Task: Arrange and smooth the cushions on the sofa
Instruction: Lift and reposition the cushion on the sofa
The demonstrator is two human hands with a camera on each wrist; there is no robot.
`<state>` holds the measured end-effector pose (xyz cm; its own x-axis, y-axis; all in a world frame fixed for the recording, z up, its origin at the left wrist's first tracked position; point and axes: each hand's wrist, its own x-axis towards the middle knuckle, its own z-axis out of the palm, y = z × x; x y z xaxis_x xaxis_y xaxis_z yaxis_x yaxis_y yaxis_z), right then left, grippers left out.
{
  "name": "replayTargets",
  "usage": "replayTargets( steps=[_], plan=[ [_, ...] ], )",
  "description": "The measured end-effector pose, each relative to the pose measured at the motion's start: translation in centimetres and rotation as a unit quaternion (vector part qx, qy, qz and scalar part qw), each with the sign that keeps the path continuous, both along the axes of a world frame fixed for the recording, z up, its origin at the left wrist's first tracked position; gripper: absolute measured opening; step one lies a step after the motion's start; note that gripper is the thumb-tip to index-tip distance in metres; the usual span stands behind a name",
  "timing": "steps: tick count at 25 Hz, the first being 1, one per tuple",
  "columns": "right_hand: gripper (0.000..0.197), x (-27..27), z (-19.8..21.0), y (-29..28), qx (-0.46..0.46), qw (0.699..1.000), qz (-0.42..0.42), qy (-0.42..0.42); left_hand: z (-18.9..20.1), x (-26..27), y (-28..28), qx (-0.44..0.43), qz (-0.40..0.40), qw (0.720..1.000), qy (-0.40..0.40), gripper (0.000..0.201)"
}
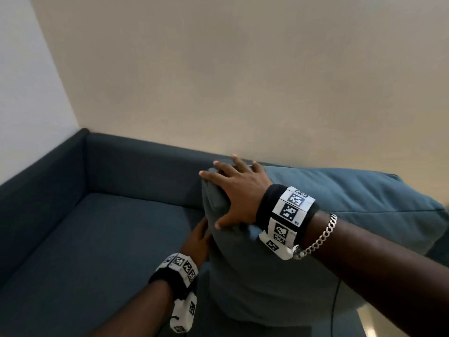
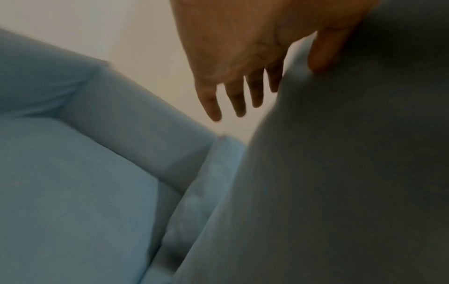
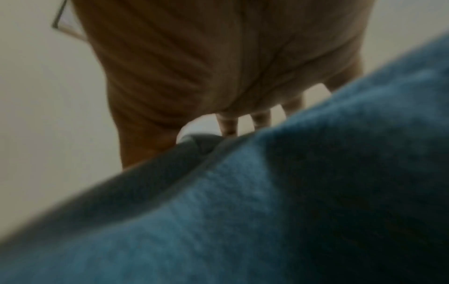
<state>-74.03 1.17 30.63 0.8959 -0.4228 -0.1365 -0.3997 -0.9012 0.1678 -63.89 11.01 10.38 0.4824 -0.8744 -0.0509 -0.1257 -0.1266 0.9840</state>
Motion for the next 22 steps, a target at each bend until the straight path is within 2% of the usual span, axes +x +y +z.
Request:
replayTargets(
  steps=[1, 2, 4, 5, 8, 10, 11, 13, 15, 16, 17, 19, 20, 22],
  plan=[
    [0.107, 0.3, -0.7, 0.2, -0.013, 0.999, -0.019, 0.034, -2.2, -0.1, 0.5, 0.029, -0.038, 0.999, 0.014, 0.042],
    [0.088, 0.4, -0.9, 0.2, -0.019, 0.998, -0.037, 0.037, -4.5, 0.0, 0.7, 0.041, -0.064, 0.996, 0.042, 0.049],
    [0.041, 0.6, 0.2, -0.2, -0.007, 0.997, -0.055, -0.061, -6.9, -0.3, 0.9, 0.029, -0.073, 0.993, 0.086, 0.055],
    [0.027, 0.4, 1.0, -0.4, 0.0, 0.99, -0.064, -0.122, -6.9, -0.4, 1.0, 0.017, -0.061, 0.993, 0.097, 0.058],
    [0.02, -1.1, 4.3, -1.3, -0.002, 0.963, -0.081, -0.258, -5.8, 0.4, 0.8, -0.026, -0.041, 0.996, 0.071, 0.081],
    [0.023, -3.2, 6.8, -1.7, 0.026, 0.93, -0.077, -0.357, -3.7, 0.5, 0.6, -0.045, -0.038, 0.998, -0.03, 0.086],
    [0.021, -4.3, 8.2, -1.9, 0.054, 0.905, -0.06, -0.418, -2.3, 0.4, 0.3, -0.064, -0.017, 0.995, -0.077, 0.081],
    [0.018, -7.1, 11.1, -2.7, 0.083, 0.842, -0.018, -0.533, 1.6, -0.1, -1.0, -0.157, 0.05, 0.98, -0.11, 0.057],
    [0.019, -10.4, 12.6, -3.9, 0.059, 0.787, -0.016, -0.614, 6.2, -0.4, -2.9, -0.256, 0.131, 0.945, -0.159, 0.027],
    [0.019, -12.5, 12.5, -5.0, 0.057, 0.763, -0.033, -0.643, 8.2, -0.7, -4.0, -0.282, 0.155, 0.926, -0.199, 0.021],
    [0.022, -14.7, 11.5, -6.3, 0.073, 0.738, -0.061, -0.668, 9.8, -1.0, -4.9, -0.292, 0.164, 0.912, -0.236, 0.022],
    [0.026, -19.5, 6.7, -8.9, 0.131, 0.702, -0.142, -0.685, 10.5, -1.9, -6.7, -0.266, 0.151, 0.899, -0.312, 0.024],
    [0.026, -22.2, 2.8, -10.5, 0.154, 0.703, -0.196, -0.666, 9.6, -2.7, -7.7, -0.23, 0.132, 0.897, -0.355, 0.024],
    [0.029, -26.8, -6.3, -12.6, 0.205, 0.74, -0.323, -0.554, 5.4, -4.7, -9.3, -0.125, 0.069, 0.891, -0.432, 0.029]
  ],
)
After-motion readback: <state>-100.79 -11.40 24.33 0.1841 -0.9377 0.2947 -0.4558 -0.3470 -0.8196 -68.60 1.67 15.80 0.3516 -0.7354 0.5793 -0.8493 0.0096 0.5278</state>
